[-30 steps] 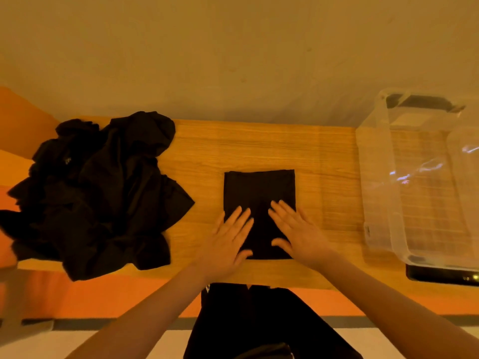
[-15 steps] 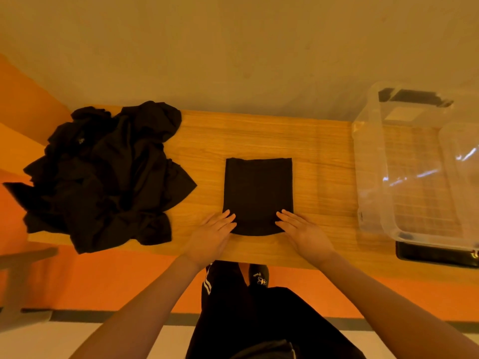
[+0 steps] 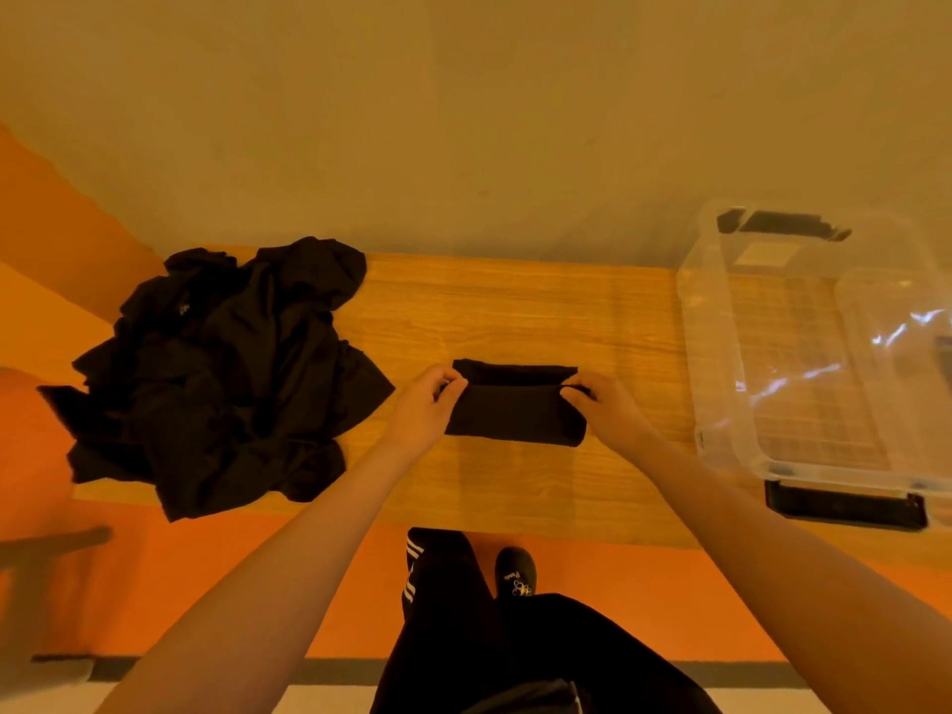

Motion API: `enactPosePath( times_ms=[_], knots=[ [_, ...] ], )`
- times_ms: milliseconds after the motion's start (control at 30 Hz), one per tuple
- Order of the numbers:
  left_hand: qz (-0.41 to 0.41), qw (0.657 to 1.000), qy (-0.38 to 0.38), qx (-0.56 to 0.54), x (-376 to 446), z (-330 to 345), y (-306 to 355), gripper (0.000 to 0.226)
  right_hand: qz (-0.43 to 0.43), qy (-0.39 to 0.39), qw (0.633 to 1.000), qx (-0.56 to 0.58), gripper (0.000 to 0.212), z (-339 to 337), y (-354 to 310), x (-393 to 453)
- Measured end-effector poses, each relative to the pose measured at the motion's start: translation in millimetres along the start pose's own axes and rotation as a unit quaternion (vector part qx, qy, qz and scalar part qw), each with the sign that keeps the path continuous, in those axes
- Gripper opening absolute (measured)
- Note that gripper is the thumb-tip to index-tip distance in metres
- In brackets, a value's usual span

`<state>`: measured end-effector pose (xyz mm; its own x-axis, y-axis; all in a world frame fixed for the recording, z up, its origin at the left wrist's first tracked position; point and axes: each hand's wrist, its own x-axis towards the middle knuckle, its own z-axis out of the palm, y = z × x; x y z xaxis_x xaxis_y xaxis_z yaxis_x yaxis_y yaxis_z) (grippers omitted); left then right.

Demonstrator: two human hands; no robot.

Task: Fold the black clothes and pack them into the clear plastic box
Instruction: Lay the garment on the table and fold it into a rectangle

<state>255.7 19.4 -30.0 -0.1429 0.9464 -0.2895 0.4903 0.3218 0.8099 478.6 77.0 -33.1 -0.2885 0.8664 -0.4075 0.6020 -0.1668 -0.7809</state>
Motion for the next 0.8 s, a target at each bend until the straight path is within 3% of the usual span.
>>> enactPosePath(
  times_ms=[133,300,433,567,800],
  knots=[
    [-0.051,0.997,0.042,-0.043,22,10,5,0.022,0.047,0.046,0.997,0.036,0.018,7,5,15],
    [-0.12,0.983,0.075,-0.113,39,18,-4,0.013,0.125,0.023,0.965,0.23,0.019,14,14,25],
    [-0.171,0.956,-0.005,-0.237,34,13,-12,0.024,0.128,0.085,0.949,0.276,0.023,16,22,30],
    [-0.181,0.965,-0.033,-0.185,29,12,-26,0.018,0.121,0.123,0.957,0.235,0.017,20,20,40],
    [-0.121,0.984,0.112,-0.061,32,32,-27,0.005,0.082,0.167,0.98,0.074,0.03,32,6,59]
  ],
)
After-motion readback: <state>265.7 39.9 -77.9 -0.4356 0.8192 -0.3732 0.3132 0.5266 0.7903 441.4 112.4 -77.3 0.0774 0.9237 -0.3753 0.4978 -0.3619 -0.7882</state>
